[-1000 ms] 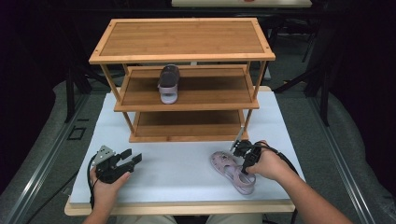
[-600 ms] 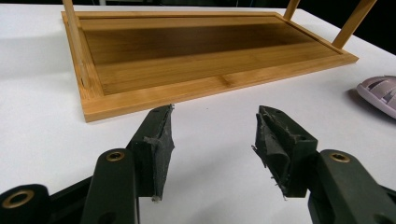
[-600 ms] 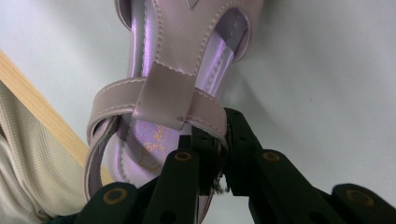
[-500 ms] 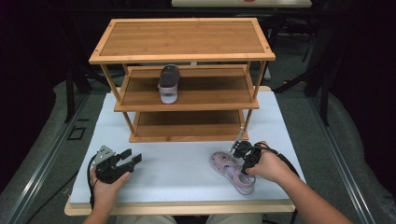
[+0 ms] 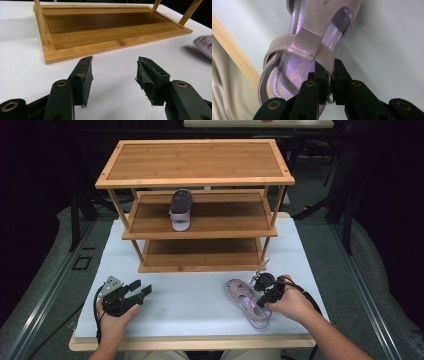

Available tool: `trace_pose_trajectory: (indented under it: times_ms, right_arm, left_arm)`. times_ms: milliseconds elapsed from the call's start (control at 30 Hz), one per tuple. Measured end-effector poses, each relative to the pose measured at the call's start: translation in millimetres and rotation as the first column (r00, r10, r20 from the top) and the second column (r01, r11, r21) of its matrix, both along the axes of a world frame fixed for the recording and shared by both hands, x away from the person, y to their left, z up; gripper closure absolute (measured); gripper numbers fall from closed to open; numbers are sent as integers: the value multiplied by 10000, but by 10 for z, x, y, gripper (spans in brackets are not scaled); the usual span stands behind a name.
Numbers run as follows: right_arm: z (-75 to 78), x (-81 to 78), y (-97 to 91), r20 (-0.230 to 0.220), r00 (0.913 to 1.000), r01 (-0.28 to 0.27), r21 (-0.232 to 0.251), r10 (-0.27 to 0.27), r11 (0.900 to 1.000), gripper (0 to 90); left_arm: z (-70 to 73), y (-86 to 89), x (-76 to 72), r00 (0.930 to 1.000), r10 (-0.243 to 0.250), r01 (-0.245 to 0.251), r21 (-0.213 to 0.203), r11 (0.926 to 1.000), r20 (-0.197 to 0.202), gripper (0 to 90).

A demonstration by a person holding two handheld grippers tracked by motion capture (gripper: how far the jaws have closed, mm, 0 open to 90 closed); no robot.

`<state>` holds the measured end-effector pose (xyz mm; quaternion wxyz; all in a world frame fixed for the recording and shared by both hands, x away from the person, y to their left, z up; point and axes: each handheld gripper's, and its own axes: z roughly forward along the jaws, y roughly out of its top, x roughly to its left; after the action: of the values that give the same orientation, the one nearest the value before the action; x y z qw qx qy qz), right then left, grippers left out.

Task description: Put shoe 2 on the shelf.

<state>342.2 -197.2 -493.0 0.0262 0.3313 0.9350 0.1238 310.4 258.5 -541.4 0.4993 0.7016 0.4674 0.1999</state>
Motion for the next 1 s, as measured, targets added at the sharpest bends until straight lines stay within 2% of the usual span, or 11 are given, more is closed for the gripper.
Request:
trace_pose_trajectory:
  times_ms: [167, 333, 400, 467, 567, 633, 667, 767, 833, 933, 1000]
  right_arm:
    - [95, -99, -53, 943, 9954, 90, 954, -181, 9954, 844]
    - [160, -185, -137, 1991, 9758, 392, 2479, -905, 9680, 844]
    - [160, -238, -188, 2485, 9594, 439, 3365, -1337, 9407, 845]
    - [143, -306, -238, 2809, 9394, 559, 4401, -1965, 8962, 845]
    - [113, -426, -262, 3496, 8976, 490, 5261, -2685, 8490, 845]
    - [115, -515, -250, 4020, 8600, 489, 5483, -3143, 8349, 844]
    - [122, -539, -250, 4128, 8497, 484, 5586, -3281, 8280, 844]
    - [162, -616, -257, 4426, 8076, 299, 6293, -3897, 7766, 844]
    - [193, -646, -256, 4482, 7771, 136, 6899, -4419, 7238, 844]
    - [253, -685, -243, 4662, 7209, -1, 7401, -5129, 6725, 844]
    - [288, -720, -231, 4776, 6856, -15, 7556, -5494, 6550, 844]
  left_arm:
    - [-7, 1, 10, 10000, -21, 21, 40, 10000, -40, 463]
    - [-10, -1, 8, 10000, -24, 24, 62, 10000, -39, 463]
    - [-13, 7, 12, 10000, 16, -16, 57, 10000, -28, 463]
    - [-19, 11, 15, 10000, 52, -52, 29, 10000, -21, 463]
    - [-23, 15, 16, 9999, 105, -105, 33, 9999, -74, 463]
    - [-27, 13, 17, 9999, 66, -65, 35, 10000, -108, 463]
    - [-32, 7, 20, 9999, 68, -68, 34, 10000, -95, 463]
    - [-37, -9, 23, 9999, 53, -53, 57, 10000, -113, 463]
    - [-42, -17, 27, 9999, 41, -40, 95, 9999, -140, 463]
    - [-40, -22, 24, 9999, 33, -31, 117, 9999, -156, 463]
    - [-44, -19, 25, 9999, 48, -47, 86, 10000, -133, 463]
